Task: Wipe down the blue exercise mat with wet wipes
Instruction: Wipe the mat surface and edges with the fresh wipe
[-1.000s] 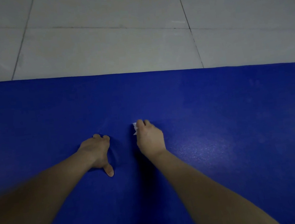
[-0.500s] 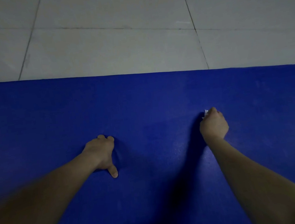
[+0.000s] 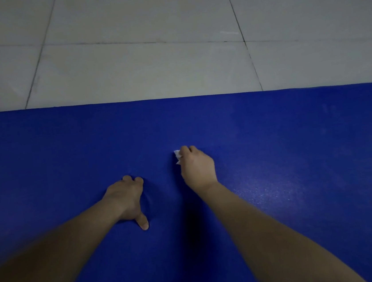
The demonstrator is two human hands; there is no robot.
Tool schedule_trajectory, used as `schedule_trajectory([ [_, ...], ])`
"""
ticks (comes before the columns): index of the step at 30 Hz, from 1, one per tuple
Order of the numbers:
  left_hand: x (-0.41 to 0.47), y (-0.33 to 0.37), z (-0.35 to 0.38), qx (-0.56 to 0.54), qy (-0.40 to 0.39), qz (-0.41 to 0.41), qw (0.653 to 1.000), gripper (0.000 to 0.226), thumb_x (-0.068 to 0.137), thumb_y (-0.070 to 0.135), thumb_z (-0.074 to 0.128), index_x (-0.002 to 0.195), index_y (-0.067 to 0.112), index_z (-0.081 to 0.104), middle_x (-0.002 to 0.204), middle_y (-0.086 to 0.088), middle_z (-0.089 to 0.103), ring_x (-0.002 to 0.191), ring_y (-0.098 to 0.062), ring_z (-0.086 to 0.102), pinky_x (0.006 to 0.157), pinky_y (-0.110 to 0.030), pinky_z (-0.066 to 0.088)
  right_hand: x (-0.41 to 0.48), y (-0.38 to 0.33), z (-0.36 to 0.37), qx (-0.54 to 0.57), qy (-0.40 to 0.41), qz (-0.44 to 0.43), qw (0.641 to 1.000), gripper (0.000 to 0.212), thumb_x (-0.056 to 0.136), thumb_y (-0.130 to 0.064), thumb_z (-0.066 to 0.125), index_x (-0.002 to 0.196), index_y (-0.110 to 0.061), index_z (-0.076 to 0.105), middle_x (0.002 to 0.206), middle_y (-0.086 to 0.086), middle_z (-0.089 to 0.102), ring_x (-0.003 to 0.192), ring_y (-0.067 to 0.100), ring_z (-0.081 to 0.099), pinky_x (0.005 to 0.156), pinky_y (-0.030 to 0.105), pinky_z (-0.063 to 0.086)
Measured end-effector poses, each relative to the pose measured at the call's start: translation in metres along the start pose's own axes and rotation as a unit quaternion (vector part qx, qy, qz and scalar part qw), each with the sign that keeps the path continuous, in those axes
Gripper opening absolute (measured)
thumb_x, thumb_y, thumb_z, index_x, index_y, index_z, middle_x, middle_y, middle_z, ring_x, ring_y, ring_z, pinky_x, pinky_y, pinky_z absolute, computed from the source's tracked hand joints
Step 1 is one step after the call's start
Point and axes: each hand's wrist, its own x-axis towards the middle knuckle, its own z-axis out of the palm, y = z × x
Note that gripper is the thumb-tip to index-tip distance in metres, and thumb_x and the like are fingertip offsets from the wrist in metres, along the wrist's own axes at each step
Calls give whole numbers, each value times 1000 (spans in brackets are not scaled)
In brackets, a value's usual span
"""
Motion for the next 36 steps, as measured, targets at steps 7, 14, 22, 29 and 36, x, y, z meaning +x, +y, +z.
schedule_trajectory([
  [7, 4, -8, -25, -3, -2, -2, 1000, 65, 62, 73, 80, 94, 24, 53, 93, 6, 57, 79, -11, 52, 67, -27, 46, 11, 119, -45, -49, -7, 158, 986, 23, 95, -13, 57, 116, -10, 52, 113, 12, 61, 95, 34, 63, 63, 33, 37],
  [14, 34, -3, -41, 21, 140, -71, 987, 168, 42, 74, 89, 157, 20, -21, 164, -18, -19, 153, -43, -5, 118, -66, 17, 17, 176, -58, -37, 41, 296, 954, 24, 92, -11, 59, 115, -6, 51, 111, 20, 60, 93, 39, 61, 65, 37, 39],
  [22, 53, 5, -47, -10, 80, -85, 993, 173, 43, 58, 97, 154, 16, -29, 159, -26, -30, 148, -54, -14, 118, -67, 21, 31, 62, -8, 32, 91, 172, 980, 7, 96, -13, 57, 100, -7, 55, 95, 13, 62, 73, 32, 63, 52, 31, 35],
  [29, 54, 5, -47, -10, 64, -89, 994, 175, 44, 58, 97, 152, 15, -33, 157, -27, -34, 147, -55, -17, 118, -68, 18, 31, -7, 12, -24, 103, -4, 994, 27, 82, -22, 79, 75, -14, 54, 59, 1, 54, 40, 14, 46, 38, 20, 23],
  [36, 54, 4, -47, -23, 61, -87, 994, 176, 43, 57, 97, 151, 16, -35, 157, -25, -35, 147, -53, -20, 119, -67, 17, 45, 93, -17, -56, 127, 53, 989, 27, 93, -22, 71, 76, -10, 54, 64, 8, 60, 44, 26, 54, 44, 22, 22],
])
